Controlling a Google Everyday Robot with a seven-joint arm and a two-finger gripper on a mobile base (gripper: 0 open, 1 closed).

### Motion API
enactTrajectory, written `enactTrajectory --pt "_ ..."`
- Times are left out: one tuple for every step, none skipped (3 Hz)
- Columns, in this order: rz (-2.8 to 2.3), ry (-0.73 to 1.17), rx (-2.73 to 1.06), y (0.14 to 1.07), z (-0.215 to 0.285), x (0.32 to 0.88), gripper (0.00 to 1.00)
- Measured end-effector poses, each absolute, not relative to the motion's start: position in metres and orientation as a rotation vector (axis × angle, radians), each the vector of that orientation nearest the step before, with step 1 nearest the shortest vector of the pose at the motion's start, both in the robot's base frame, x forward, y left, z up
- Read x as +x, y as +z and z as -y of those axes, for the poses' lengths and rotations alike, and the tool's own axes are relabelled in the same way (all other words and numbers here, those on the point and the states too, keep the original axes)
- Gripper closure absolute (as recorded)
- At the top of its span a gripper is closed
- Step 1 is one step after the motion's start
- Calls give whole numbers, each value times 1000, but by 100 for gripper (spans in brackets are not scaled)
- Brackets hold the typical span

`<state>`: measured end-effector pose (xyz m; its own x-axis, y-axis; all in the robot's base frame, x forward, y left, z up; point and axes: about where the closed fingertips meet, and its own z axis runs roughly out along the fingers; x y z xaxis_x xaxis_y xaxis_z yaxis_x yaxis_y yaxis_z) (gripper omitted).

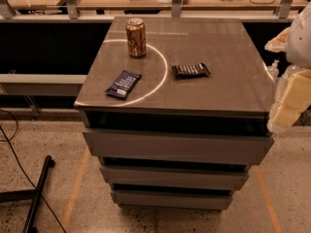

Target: Move rxbar chocolate near rxbar blueberry

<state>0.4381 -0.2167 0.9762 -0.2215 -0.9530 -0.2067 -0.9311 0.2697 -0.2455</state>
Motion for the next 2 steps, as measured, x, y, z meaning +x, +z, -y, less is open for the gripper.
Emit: enactTrajectory --pt "-2232 -99 -1725 976 217 438 0" --pt "-2160 -135 -1752 980 209 449 0"
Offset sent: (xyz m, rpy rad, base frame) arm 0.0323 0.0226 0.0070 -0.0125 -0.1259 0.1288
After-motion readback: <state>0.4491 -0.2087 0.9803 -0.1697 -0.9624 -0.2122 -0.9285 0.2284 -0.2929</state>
